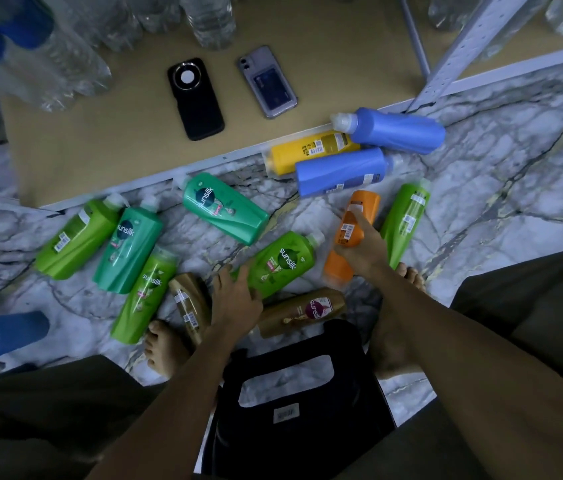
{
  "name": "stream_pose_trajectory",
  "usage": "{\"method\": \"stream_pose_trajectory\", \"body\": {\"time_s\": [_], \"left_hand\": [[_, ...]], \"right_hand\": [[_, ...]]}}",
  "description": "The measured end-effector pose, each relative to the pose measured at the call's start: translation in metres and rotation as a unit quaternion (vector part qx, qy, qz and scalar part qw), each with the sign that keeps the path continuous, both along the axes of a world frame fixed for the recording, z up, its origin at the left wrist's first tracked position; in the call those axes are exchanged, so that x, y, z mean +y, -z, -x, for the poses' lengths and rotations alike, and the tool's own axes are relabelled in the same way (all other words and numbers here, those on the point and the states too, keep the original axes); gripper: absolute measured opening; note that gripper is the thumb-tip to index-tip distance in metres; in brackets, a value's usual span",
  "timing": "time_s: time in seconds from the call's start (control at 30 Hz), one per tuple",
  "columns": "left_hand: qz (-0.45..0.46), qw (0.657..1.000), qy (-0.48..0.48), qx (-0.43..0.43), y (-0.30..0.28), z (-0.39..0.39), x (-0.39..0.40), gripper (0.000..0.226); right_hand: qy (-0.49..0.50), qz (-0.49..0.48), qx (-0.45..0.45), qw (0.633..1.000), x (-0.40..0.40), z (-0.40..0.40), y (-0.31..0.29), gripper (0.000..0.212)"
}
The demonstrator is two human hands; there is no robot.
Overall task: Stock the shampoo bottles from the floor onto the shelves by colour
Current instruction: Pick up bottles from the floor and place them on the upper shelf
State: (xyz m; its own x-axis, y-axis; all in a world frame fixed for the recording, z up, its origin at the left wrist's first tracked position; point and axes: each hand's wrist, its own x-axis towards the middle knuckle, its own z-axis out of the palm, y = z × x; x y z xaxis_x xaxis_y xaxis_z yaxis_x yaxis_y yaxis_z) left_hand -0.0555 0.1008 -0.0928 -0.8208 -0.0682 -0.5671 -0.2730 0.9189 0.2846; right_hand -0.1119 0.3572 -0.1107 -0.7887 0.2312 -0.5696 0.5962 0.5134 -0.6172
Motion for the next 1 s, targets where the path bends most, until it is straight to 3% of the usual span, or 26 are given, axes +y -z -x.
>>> {"method": "stream_pose_trajectory", "body": {"time_s": [0.33,0.63,1.0], "left_hand": [[-0.014,0.993,-0.119,-0.003,-0.014,-0.038,-0.034,0.071],[-0.031,0.979,-0.201,-0.012,-0.001,-0.063,-0.065,0.077],[-0.045,0.968,-0.237,-0.071,0.022,-0.064,-0.075,0.089]], "right_hand": [[-0.069,0.043,0.043,0.996,-0.037,-0.009,-0.033,0.091],[-0.139,0.108,0.019,0.984,-0.086,-0.033,-0.037,0.093],[-0.166,0.137,-0.003,0.977,-0.123,-0.036,-0.041,0.094]]}}
